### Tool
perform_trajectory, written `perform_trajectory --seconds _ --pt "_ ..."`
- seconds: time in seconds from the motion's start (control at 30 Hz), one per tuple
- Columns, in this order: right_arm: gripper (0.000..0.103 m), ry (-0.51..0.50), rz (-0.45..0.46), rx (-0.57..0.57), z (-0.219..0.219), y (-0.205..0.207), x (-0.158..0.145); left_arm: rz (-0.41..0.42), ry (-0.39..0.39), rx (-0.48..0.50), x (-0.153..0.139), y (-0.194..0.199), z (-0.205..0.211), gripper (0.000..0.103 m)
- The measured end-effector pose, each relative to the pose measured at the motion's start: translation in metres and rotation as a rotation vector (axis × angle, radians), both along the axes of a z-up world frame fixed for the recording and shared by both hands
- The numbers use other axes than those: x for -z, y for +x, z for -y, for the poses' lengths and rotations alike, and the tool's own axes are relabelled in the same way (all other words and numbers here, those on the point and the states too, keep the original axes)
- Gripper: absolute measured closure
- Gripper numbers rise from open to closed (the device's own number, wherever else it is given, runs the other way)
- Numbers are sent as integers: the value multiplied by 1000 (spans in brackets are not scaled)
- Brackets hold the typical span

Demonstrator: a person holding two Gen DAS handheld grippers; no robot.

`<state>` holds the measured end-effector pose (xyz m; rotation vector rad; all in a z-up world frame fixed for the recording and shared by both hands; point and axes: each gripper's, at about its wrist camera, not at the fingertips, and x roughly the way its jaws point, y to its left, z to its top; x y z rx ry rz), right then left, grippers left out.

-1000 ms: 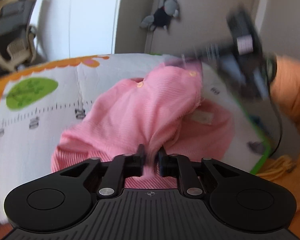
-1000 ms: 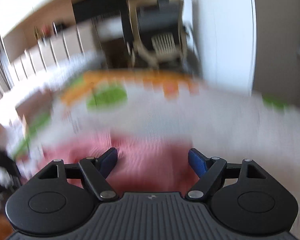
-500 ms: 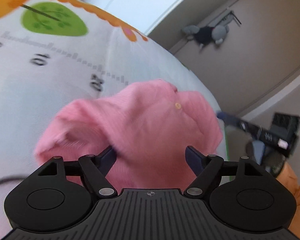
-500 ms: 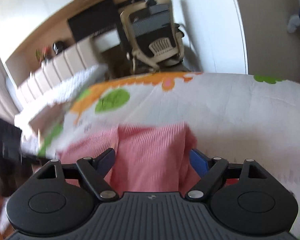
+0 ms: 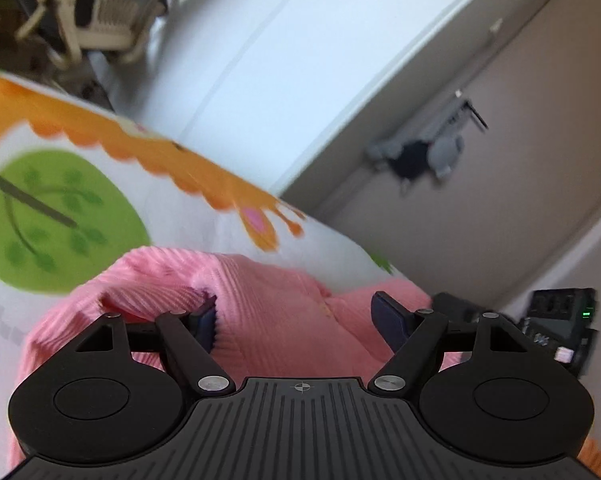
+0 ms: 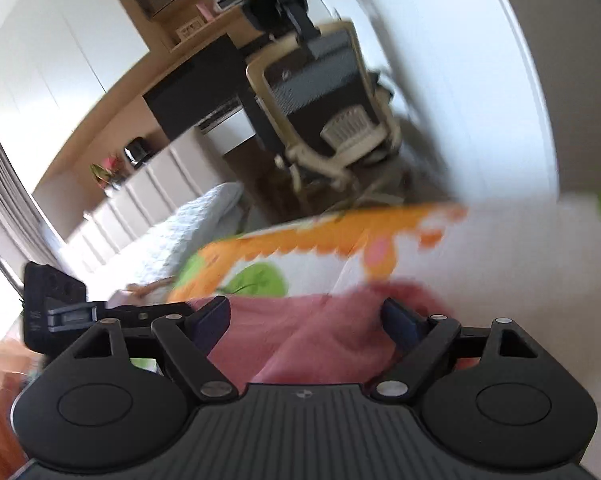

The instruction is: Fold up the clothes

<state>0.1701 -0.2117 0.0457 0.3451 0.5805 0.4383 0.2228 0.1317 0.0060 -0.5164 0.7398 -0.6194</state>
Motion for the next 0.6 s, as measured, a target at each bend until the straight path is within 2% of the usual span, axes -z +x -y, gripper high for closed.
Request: perform_trajectory --seconds 0.1,0.17,0.23,0.27,0.33,0.4,0.43,0.53,0.6 --pt "19 -176 32 25 2 -25 -1 -59 -42 23 15 -11 -16 14" --pt "19 -308 31 35 3 -46 9 -119 -56 41 28 -17 -19 14" --pt "19 -434 24 44 -1 -62 21 -150 -34 53 36 -22 -11 14" --pt "19 -488 32 35 -5 -69 25 -144 1 50 36 -23 -3 14" --pt "19 -593 77 0 -16 -80 29 -127 78 37 35 -24 10 25" --pt "19 -715 162 -36 -33 -90 30 -113 149 19 32 -22 19 68" --pt "19 -788 216 -57 -45 -94 32 -110 160 12 29 -21 17 77" --pt "19 -1013 366 -140 -80 -100 44 -88 104 -14 12 -23 -2 84" --pt "19 -1129 426 -214 -99 -104 58 -42 93 -45 -5 -27 -19 91"
